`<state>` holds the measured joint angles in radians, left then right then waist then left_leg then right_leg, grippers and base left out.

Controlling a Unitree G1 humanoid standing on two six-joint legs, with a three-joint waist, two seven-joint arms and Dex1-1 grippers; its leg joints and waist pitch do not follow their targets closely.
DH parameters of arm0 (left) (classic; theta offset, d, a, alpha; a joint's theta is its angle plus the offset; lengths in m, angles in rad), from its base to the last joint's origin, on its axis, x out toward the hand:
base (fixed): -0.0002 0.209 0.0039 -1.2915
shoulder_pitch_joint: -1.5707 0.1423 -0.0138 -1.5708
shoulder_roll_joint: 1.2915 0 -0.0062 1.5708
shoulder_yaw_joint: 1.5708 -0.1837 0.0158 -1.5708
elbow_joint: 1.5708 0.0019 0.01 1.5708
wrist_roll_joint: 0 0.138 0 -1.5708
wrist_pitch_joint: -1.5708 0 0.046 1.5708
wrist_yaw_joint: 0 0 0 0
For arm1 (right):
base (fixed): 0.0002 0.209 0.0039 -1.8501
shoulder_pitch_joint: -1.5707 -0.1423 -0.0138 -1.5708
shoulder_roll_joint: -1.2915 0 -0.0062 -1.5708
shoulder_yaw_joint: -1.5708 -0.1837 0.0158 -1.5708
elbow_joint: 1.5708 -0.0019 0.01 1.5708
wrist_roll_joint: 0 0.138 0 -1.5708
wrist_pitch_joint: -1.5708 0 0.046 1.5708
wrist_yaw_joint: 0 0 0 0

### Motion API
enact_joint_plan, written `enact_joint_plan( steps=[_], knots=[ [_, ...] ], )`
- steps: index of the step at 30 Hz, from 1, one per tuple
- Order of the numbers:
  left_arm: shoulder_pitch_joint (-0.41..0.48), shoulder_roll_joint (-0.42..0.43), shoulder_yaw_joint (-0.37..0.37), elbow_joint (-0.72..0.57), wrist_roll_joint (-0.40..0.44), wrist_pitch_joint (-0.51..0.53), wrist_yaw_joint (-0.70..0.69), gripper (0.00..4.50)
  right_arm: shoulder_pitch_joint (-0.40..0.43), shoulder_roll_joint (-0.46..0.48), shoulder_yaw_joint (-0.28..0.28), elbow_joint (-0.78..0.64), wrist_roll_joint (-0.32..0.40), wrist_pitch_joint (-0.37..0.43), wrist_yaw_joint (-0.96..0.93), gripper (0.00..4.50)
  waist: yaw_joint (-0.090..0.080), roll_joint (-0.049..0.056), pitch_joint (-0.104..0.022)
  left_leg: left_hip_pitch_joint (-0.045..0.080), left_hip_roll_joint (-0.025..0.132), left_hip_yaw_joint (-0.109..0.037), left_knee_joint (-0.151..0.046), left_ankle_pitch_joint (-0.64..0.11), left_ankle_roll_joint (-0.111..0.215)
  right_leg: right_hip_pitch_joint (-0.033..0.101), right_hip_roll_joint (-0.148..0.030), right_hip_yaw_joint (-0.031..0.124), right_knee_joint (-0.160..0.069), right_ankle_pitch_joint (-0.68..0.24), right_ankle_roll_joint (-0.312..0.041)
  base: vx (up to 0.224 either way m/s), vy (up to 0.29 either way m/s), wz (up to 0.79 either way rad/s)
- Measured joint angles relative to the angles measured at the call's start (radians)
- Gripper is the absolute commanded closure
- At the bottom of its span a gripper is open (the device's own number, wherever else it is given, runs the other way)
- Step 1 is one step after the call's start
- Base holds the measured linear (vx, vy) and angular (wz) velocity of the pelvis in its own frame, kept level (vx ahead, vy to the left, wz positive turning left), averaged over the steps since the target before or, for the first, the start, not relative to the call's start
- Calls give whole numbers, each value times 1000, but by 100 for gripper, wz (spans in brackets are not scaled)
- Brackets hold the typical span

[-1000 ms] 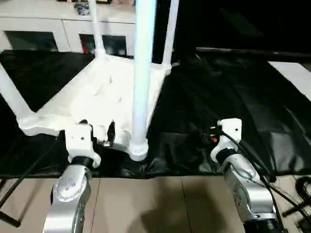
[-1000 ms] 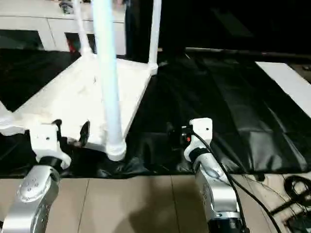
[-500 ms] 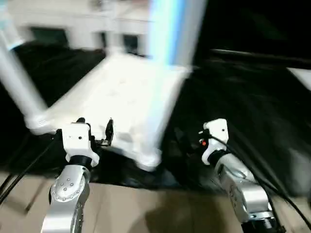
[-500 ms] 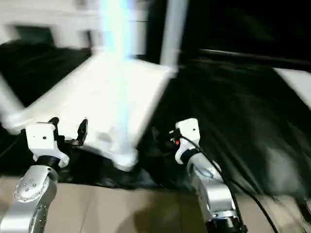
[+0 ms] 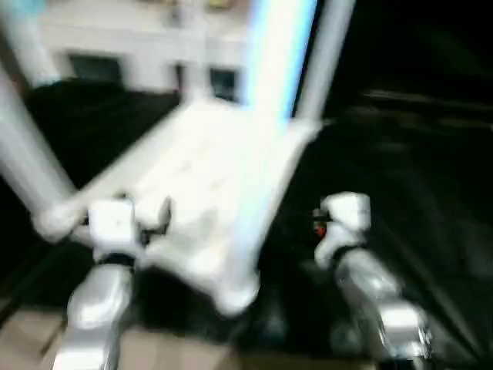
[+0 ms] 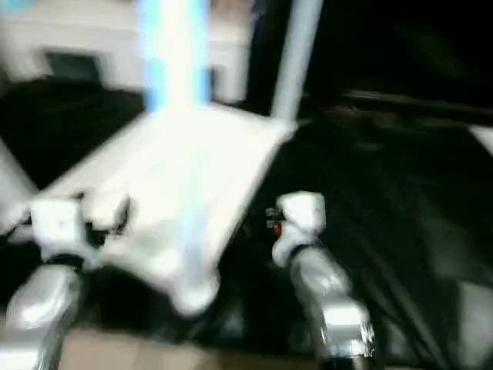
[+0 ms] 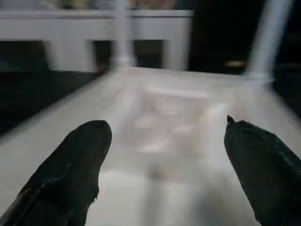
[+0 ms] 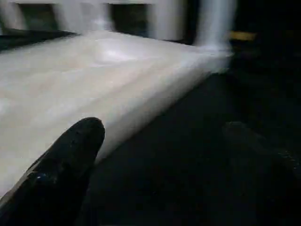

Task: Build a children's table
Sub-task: Rotate table base

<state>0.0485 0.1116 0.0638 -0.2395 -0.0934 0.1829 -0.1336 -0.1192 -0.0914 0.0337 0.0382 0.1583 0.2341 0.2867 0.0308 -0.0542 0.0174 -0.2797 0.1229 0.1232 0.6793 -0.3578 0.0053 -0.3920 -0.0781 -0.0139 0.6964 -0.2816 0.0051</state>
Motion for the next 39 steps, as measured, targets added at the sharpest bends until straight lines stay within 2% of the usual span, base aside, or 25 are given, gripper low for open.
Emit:
enact_joint_plan(
  steps=[1, 2, 3, 4, 5, 7, 9, 10, 12, 14, 17, 21, 22, 26, 29, 34, 39],
  knots=[
    [1, -8, -35, -3, -10, 0, -19, 12, 16, -21, -29, 10, -4, 4, -8, 0, 6, 3, 0, -33, -9, -23, 47, 19, 40, 11, 9, 11, -9, 1, 1, 89, -29, 15],
    [4, -5, -39, -6, -14, 0, -28, 12, 18, -22, -39, 9, -5, 5, -15, 0, 8, 9, -1, -57, -13, -31, 42, 46, 17, 18, 22, 24, -16, 3, 2, 52, -13, 10],
    [3, 1, -35, -10, -16, -1, -29, 12, 17, -19, -39, 3, -5, 5, -17, 0, 13, 19, -1, -75, -9, -36, 0, 80, -11, 19, 36, 22, -13, 3, 2, -117, -18, -3],
    [4, 8, -24, -13, -20, -4, -30, 12, 12, -7, -36, -1, -5, 6, -18, 0, 21, 38, 2, -99, 4, -40, -26, 108, -70, 21, 54, 8, -10, 3, 2, -117, -18, -3],
    [10, 17, -13, -11, -20, -5, -30, 12, 12, 5, -31, -8, -5, 6, -19, 0, 23, 44, 4, -106, 18, -41, -21, 112, -71, 24, 56, -6, -16, 5, -2, -168, -20, -17],
    [12, 23, 0, 2, -20, -5, -30, 12, 16, 11, -9, -30, -4, 7, -18, 0, 23, 54, 10, -105, 27, -36, -21, 112, -72, 29, 53, -18, -30, 9, -3, 0, 0, 0],
    [12, 22, 4, 6, -20, -6, -30, 12, 21, 4, -7, -32, -4, 13, -21, 0, 28, 60, 14, -103, 35, -17, -34, 119, -68, 33, 48, -20, -44, 13, -8, -32, 9, 4],
    [12, 19, 6, 7, -20, -10, -29, 12, 24, -2, -8, -32, -4, 16, -23, 0, 28, 61, 14, -98, 39, -5, -42, 126, -68, 36, 46, -21, -51, 18, -10, -65, 19, 8],
    [12, 17, 6, 8, -20, -12, -29, 12, 27, -7, -8, -32, -4, 17, -26, 0, 25, 60, 19, -86, 41, 8, -48, 128, -68, 44, 39, -21, -51, 20, -11, -63, 5, 6],
    [12, 24, 5, 7, -26, -12, -41, 12, 27, -10, -8, -32, -5, 17, -23, 0, 22, 54, 24, -75, 42, 22, -58, 128, -68, 48, 32, -20, -51, 17, -6, -62, 2, 2],
    [12, 55, 3, 8, -59, -12, -100, 12, 17, -22, -5, -20, -6, 13, -2, 0, 23, 45, 29, -75, 44, 23, -61, 129, -70, 45, 30, -23, -50, 19, -5, 0, 0, 0],
    [2, 217, -2, 22, -132, -3, -313, 12, -44, -133, 5, 29, -3, -11, 120, 0, 25, 43, 30, -76, 46, 24, -62, 136, -71, 43, 31, -26, -50, 25, -7, 0, 0, 0],
    [2, 269, 2, 30, -138, 0, -368, 12, -55, -173, 3, 43, -3, -21, 158, 0, 26, 43, 30, -76, 47, 24, -62, 137, -70, 43, 32, -26, -50, 27, -11, 0, 0, 0],
    [6, 376, 8, 87, -126, 16, -467, 12, -86, -246, 2, 86, -5, -38, 246, 0, 27, 44, 30, -78, 48, 28, -62, 138, -68, 41, 32, -25, -51, 26, -12, 0, 0, 0],
    [15, 455, 18, 127, -106, 15, -510, 12, -87, -306, 4, 95, -5, -43, 313, 0, 27, 44, 30, -81, 49, 29, -62, 139, -66, 39, 32, -25, -53, 23, -12, 0, 0, 0],
    [59, 539, 16, 119, -115, -9, -634, 12, -71, -373, 28, 89, 2, -52, 431, 0, 30, 44, 29, -90, 49, 30, -62, 143, -58, 30, 32, -26, -54, 23, -13, 0, 0, 0],
    [96, 611, 18, 97, -160, -34, -769, 12, -41, -399, 55, 87, 1, -69, 497, 0, 30, 44, 30, -89, 50, 32, -62, 143, -60, 28, 32, -25, -50, 23, -13, 0, 0, 0]
  ],
)
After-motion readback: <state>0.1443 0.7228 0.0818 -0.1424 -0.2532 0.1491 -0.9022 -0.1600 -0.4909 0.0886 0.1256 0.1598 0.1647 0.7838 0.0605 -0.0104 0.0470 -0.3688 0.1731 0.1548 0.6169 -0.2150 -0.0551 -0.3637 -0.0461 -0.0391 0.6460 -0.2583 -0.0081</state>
